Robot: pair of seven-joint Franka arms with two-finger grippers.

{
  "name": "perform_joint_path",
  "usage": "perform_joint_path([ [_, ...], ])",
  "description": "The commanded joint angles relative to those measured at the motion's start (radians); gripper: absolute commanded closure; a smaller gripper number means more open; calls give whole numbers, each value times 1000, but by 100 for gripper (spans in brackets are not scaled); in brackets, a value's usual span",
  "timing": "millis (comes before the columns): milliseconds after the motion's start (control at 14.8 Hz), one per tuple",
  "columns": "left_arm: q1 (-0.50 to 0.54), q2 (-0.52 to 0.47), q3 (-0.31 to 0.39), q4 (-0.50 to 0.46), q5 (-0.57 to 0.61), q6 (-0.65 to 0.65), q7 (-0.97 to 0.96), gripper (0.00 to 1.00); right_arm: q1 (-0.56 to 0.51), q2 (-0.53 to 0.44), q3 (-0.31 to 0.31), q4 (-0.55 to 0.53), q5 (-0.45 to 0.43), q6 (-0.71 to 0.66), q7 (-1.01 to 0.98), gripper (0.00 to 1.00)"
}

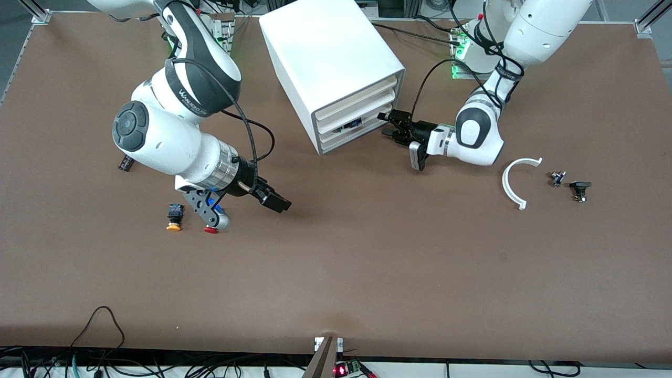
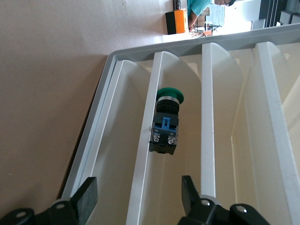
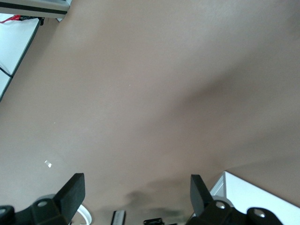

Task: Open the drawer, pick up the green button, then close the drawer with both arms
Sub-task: 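Pull the drawer open with the left gripper while the right gripper approaches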

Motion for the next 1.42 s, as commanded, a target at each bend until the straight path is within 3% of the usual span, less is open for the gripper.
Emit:
perform_joint_path([
  [0, -16, -4, -41, -33, -74, 75, 33, 20, 11, 22, 2, 29, 26, 10, 27, 1],
  [404, -32, 9, -51, -35, -82, 95, 34, 29, 40, 35, 2, 35, 26, 71, 77, 1],
  [607, -36, 31, -72, -33, -80, 95, 51, 59, 58, 39, 2, 41, 26, 85, 104, 1],
  [742, -39, 34, -72, -33, -79, 92, 53, 95, 71, 48, 2, 56, 25, 85, 124, 1],
  [809, -44, 32, -71, -33, -79, 92, 53, 100, 74, 56, 2, 68, 23, 83, 136, 1],
  [1213, -13, 31, -55, 4, -60, 92, 40, 100, 109, 96, -4, 133, 12, 71, 205, 1],
  [1348, 5, 40, -36, 45, -12, 94, 30, 100, 118, 102, -4, 137, -29, 71, 234, 1],
])
